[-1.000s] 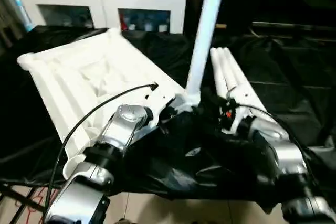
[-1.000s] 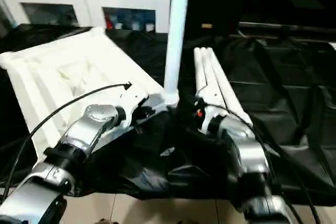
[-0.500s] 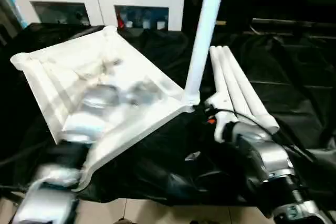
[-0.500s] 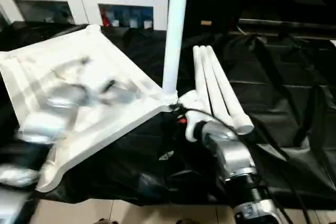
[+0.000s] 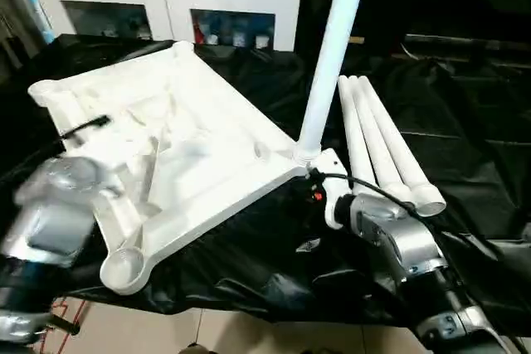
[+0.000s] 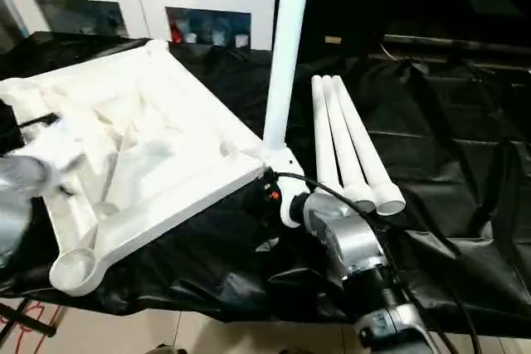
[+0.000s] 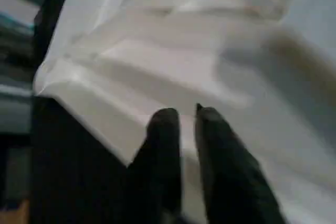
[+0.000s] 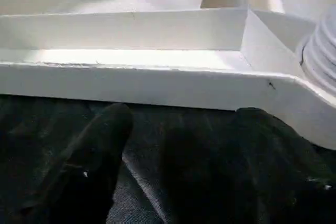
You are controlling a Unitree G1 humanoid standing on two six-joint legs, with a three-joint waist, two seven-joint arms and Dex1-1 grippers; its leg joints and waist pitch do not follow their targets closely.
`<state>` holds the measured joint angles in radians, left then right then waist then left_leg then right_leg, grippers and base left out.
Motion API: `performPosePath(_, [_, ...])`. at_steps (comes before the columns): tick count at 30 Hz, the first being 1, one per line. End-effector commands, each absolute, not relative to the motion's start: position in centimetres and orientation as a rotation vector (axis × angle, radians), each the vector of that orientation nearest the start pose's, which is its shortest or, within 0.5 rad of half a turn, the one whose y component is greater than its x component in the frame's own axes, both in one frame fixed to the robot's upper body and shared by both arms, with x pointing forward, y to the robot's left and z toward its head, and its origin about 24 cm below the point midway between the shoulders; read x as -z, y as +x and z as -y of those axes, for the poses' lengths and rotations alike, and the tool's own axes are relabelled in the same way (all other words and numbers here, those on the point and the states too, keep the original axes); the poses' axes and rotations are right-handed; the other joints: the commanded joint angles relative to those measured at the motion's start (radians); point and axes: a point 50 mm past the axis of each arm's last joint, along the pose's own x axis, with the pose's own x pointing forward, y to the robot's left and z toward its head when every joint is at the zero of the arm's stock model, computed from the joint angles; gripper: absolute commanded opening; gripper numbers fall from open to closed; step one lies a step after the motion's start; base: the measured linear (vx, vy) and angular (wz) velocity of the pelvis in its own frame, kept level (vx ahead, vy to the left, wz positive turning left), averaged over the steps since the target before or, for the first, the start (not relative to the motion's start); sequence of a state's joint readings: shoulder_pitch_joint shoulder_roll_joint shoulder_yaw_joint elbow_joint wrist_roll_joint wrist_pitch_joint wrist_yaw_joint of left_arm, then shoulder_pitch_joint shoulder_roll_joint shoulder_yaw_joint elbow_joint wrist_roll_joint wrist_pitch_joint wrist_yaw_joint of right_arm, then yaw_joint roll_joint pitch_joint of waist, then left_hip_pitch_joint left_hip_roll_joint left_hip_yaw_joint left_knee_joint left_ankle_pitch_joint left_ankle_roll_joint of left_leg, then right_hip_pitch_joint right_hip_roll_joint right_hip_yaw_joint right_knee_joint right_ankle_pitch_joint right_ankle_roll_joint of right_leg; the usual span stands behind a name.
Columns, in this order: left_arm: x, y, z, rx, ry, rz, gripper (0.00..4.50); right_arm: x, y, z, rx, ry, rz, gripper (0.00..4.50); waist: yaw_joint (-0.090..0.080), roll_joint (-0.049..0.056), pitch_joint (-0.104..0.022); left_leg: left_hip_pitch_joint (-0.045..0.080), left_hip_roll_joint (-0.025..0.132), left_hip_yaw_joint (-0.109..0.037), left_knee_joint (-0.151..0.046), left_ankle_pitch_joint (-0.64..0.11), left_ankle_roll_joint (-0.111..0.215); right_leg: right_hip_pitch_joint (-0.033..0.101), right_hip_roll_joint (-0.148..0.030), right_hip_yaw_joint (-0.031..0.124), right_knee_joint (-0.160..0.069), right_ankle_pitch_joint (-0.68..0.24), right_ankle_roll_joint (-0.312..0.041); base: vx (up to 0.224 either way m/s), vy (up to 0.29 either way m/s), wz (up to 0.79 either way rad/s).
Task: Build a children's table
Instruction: Rotate table base
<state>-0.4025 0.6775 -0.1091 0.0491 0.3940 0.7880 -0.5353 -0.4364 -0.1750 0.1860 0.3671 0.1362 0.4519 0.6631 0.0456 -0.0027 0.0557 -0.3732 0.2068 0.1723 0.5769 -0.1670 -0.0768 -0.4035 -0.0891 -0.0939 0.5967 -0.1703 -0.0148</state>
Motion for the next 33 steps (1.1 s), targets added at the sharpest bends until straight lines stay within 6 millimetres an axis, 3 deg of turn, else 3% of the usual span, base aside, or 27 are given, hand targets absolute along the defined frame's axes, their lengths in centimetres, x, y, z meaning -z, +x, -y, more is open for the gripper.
performPosePath(1, [-11.2,30.2,-27.5,0.056,0.907,-0.651,0.39,-3.3,31.0,10.1,-0.834,-0.035,-0.467,3.19,0.0,0.024,-0.067,0.017,0.019,-0.007,-0.066,-0.261,-0.01,0.044,-0.045,0.05,-0.065,-0.212,-0.188,0.0,0.0,0.0])
performPosePath(2, [-11.0,30.0,-27.7,0.058,0.921,-0.669,0.15,-3.1,31.1,10.1,-0.832,-0.036,-0.47,3.1,-0.001,0.021,-0.069,0.015,0.018,-0.007,-0.065,-0.25,-0.008,0.046,-0.044,0.05,-0.062,-0.193,-0.194,0.0,0.0,0.0])
performPosePath(6, [-10.3,29.7,-27.8,0.083,0.935,-0.706,0.08,-2.9,31.5,10.0,-0.817,-0.057,-0.46,2.75,-0.002,0.027,-0.072,0.013,0.018,-0.007,-0.062,-0.22,-0.006,0.049,-0.045,0.049,-0.055,-0.129,-0.217,0.0,0.0,0.0])
performPosePath(10, [-8.9,29.1,-27.4,0.174,0.925,-0.768,0.0,-2.9,32.1,9.7,-0.799,-0.056,-0.457,2.41,-0.005,0.031,-0.072,0.015,0.017,-0.007,-0.061,-0.233,-0.006,0.05,-0.045,0.049,-0.054,-0.123,-0.231,0.0,0.0,0.0])
performPosePath(16, [-7.1,27.6,-26.3,0.339,0.847,-0.858,0.0,-2.9,33.4,8.7,-0.768,-0.057,-0.451,1.94,-0.014,0.035,-0.069,0.019,0.019,-0.008,-0.063,-0.296,-0.023,0.046,-0.047,0.05,-0.057,-0.169,-0.244,0.0,0.0,0.0])
performPosePath(21, [-6.7,26.6,-25.3,0.483,0.813,-0.889,0.0,-2.7,33.7,7.9,-0.771,-0.084,-0.462,1.59,-0.017,0.033,-0.063,0.019,0.017,-0.009,-0.066,-0.334,-0.024,0.045,-0.046,0.05,-0.063,-0.249,-0.225,0.0,0.0,0.0])
performPosePath(23, [-6.8,26.2,-24.5,0.573,0.785,-0.872,0.0,-2.5,33.8,7.7,-0.769,-0.095,-0.469,1.32,-0.016,0.034,-0.063,0.02,0.018,-0.01,-0.065,-0.341,-0.029,0.043,-0.049,0.05,-0.063,-0.264,-0.227,0.0,0.0,0.0])
performPosePath(24, [-7.0,25.8,-23.3,0.69,0.733,-0.841,0.0,-2.5,34.0,7.5,-0.772,-0.094,-0.463,1.2,-0.014,0.027,-0.064,0.022,0.019,-0.01,-0.064,-0.341,-0.027,0.042,-0.05,0.051,-0.063,-0.269,-0.225,0.0,0.0,0.0])
performPosePath(27, [-7.4,25.5,-21.4,0.84,0.658,-0.783,0.0,-2.6,34.3,7.3,-0.774,-0.086,-0.451,1.13,-0.012,0.032,-0.063,0.024,0.02,-0.007,-0.064,-0.34,-0.029,0.037,-0.047,0.053,-0.062,-0.258,-0.234,0.0,0.0,0.0])
performPosePath(28, [-7.4,25.5,-21.4,0.84,0.658,-0.783,0.0,-2.6,34.3,7.3,-0.774,-0.086,-0.451,0.96,-0.014,0.02,-0.062,0.022,0.019,-0.005,-0.064,-0.342,-0.027,0.038,-0.046,0.053,-0.062,-0.262,-0.235,0.0,0.0,0.0])
performPosePath(29, [-7.4,25.5,-21.1,0.864,0.648,-0.769,0.0,-2.6,34.3,7.3,-0.776,-0.082,-0.449,0.84,-0.012,0.027,-0.06,0.019,0.018,-0.007,-0.066,-0.35,-0.027,0.039,-0.046,0.053,-0.061,-0.281,-0.225,0.0,0.0,0.0])
performPosePath(33, [-7.7,26.0,-18.3,0.997,0.547,-0.685,0.0,-2.6,34.3,7.1,-0.796,-0.072,-0.448,0.45,-0.015,0.023,-0.061,0.02,0.018,-0.007,-0.063,-0.363,-0.034,0.039,-0.047,0.054,-0.064,-0.317,-0.204,0.0,0.0,0.0])
